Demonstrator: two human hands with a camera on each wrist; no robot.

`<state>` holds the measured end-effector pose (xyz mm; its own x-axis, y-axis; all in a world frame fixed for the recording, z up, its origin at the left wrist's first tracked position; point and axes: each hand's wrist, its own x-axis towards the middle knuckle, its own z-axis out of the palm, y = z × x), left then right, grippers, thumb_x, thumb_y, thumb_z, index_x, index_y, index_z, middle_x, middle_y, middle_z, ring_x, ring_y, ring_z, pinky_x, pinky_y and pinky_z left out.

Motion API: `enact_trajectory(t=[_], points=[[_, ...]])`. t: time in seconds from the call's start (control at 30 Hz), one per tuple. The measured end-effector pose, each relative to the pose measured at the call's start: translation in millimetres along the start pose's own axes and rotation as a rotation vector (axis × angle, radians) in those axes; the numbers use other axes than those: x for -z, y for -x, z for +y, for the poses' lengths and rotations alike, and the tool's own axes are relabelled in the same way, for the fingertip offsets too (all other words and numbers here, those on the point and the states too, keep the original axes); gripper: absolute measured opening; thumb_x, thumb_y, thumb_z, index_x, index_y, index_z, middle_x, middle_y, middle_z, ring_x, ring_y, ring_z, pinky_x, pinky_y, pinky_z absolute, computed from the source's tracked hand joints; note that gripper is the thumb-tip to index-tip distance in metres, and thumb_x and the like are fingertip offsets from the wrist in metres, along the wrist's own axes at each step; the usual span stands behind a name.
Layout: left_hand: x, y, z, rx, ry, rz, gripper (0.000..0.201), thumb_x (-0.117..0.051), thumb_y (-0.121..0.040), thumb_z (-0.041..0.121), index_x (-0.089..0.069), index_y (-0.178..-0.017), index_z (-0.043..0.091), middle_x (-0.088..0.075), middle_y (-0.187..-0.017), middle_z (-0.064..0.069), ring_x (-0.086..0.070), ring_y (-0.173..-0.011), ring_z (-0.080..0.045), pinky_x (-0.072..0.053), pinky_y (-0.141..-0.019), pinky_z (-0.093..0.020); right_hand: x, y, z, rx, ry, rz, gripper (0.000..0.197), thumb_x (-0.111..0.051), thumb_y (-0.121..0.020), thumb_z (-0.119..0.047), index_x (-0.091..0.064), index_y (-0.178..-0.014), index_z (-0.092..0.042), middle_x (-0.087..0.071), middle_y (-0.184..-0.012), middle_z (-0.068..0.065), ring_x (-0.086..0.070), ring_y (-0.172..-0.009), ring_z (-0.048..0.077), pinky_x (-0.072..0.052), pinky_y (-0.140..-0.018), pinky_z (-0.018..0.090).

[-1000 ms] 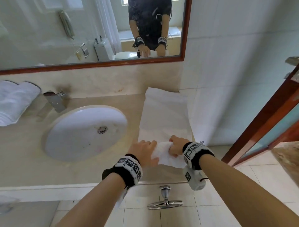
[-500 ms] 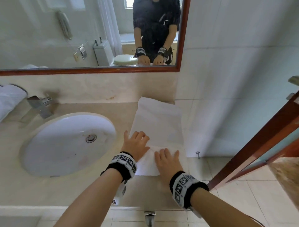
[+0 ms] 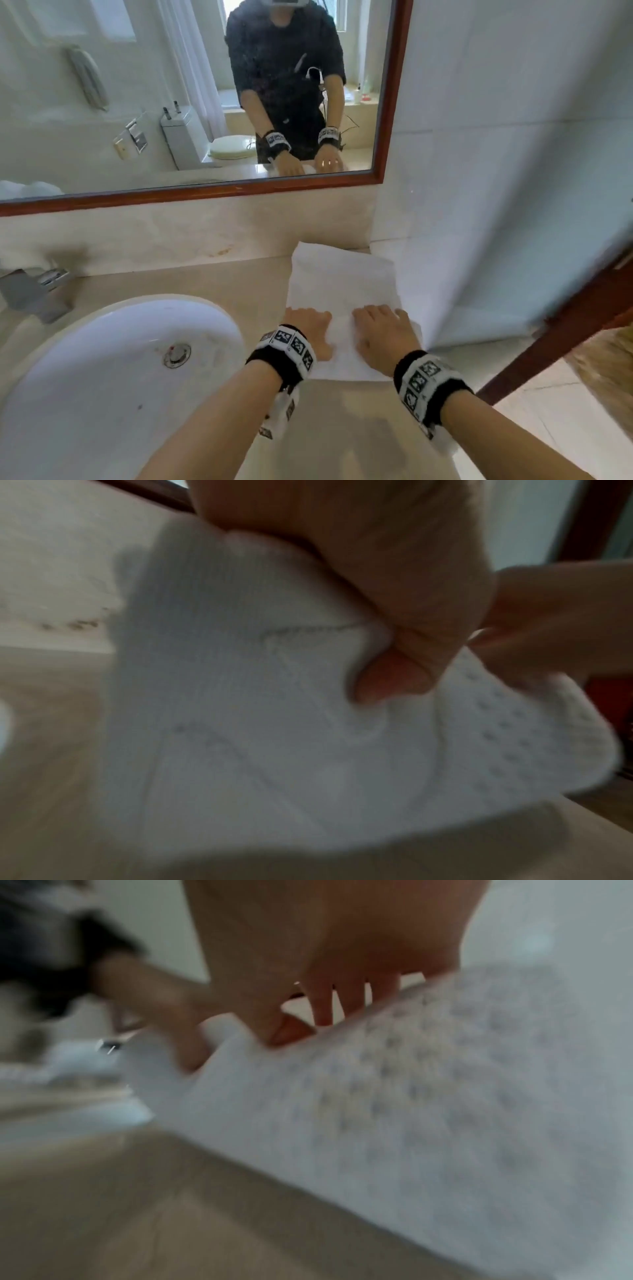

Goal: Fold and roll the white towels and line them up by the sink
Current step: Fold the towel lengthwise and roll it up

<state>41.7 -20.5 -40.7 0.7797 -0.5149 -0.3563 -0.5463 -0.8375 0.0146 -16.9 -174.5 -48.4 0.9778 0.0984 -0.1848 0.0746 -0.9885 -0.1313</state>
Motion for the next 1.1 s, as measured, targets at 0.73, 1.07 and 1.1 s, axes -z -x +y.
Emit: enact_trajectory(t=[0.73, 1.07, 1.1], points=[[17.4, -49.1, -51.1, -0.222, -0.152, 0.15, 0.032, -0.058, -0.076, 0.026, -0.051, -0.106, 0.016, -0.065, -0.103, -0.005, -0.062, -0.095, -0.028, -0.045, -0.085, -0.036, 17.5, -100.7, -10.8, -0.403, -0.621, -0.504, 0.019, -0.061, -0.047, -0.022, -0.058, -0.065, -0.018, -0.061, -0.087, 0.006, -0.056, -0.083, 0.027, -0.046, -0.07, 0.027], [15.2, -59.8, -73.3, -0.039, 0.494, -0.304, 0.04, -0.065, -0.051, 0.012, -0.064, -0.091, 0.014, -0.063, -0.091, -0.009, -0.055, -0.082, -0.025, -0.047, -0.065, -0.03, 3.2, -26.8, -47.6, -0.024, -0.029, -0.323, 0.11, -0.071, -0.071, -0.053, -0.001, -0.15, -0.024, -0.01, -0.158, 0.001, -0.013, -0.145, 0.026, -0.012, -0.114, 0.06], [15.4, -59.4, -73.3, -0.036, 0.531, -0.259, 0.047, -0.065, -0.06, 0.009, -0.061, -0.106, 0.014, -0.062, -0.105, -0.007, -0.057, -0.094, -0.025, -0.051, -0.074, -0.032, -5.8, -25.4, -52.3, -0.026, 0.076, -0.35, 0.121, -0.073, -0.068, -0.054, 0.01, -0.15, -0.022, 0.001, -0.159, 0.004, -0.003, -0.147, 0.03, -0.006, -0.111, 0.066]])
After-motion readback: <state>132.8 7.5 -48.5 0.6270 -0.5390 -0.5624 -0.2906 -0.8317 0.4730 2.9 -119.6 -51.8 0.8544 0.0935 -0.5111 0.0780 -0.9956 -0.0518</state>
